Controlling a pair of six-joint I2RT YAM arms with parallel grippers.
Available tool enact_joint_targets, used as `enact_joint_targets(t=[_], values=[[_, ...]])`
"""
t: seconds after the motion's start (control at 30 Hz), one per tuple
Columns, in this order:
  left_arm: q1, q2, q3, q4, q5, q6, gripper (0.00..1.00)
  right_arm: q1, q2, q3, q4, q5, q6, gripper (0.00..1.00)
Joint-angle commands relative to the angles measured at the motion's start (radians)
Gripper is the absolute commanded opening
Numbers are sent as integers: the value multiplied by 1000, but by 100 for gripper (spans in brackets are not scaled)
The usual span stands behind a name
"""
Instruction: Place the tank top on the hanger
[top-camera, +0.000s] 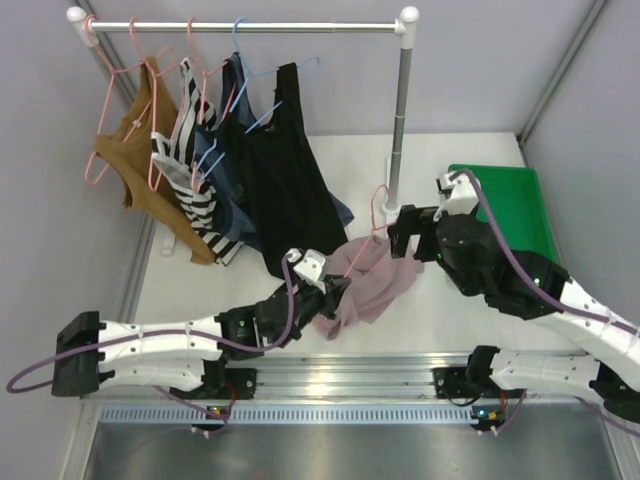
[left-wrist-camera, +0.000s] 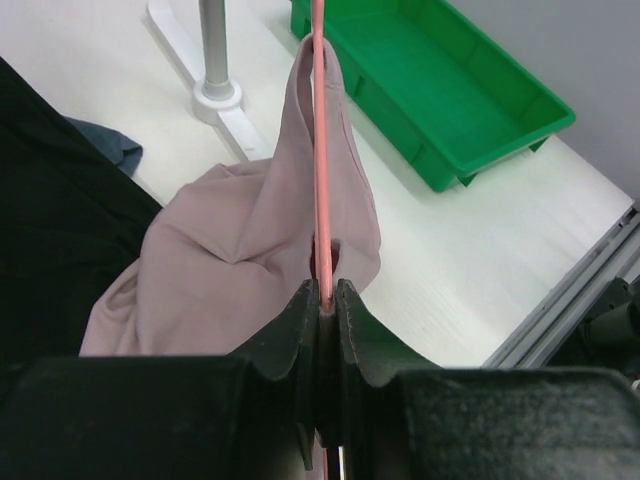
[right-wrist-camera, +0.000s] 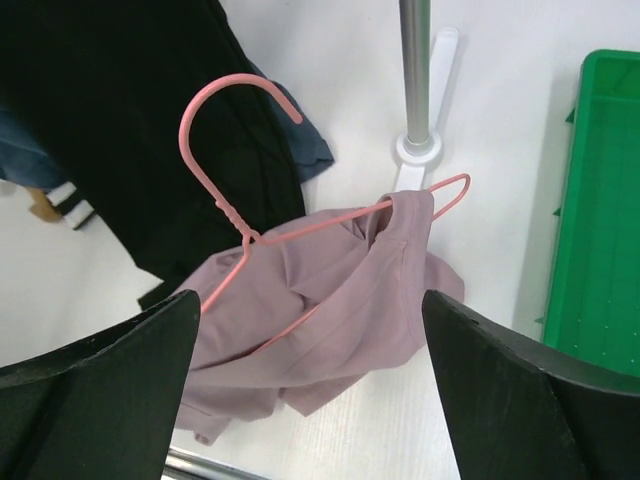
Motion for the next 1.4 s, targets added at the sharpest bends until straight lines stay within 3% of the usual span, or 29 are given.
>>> enact_joint_targets(t=[0.0, 0.27, 0.47, 0.8, 0.9, 1.03, 1.23, 1.37], values=[[5, -63, 66, 50, -68, 33, 0, -5, -45, 90, 10, -25, -33, 92], [5, -152, 266, -166, -143, 130, 0, -5, -53, 200, -45, -10, -60, 94], [10, -87, 586, -399, -253, 188, 0, -5, -15, 275, -71, -24, -71, 94], [42, 40, 925, -600, -318, 274, 0, -3, 56, 395, -94, -47, -108, 94], [103, 80, 1023, -658, -231, 251, 0, -3, 65, 400, -93, -51, -109, 94], [366, 144, 1099, -757, 14, 164, 0, -3, 71, 404, -88, -59, -108, 94], [474, 209, 1145, -695, 157, 205, 0, -5, 62, 412, -97, -51, -109, 93], [530, 276, 1256, -701, 208, 221, 0, -5, 60, 412, -102, -42, -113, 93]])
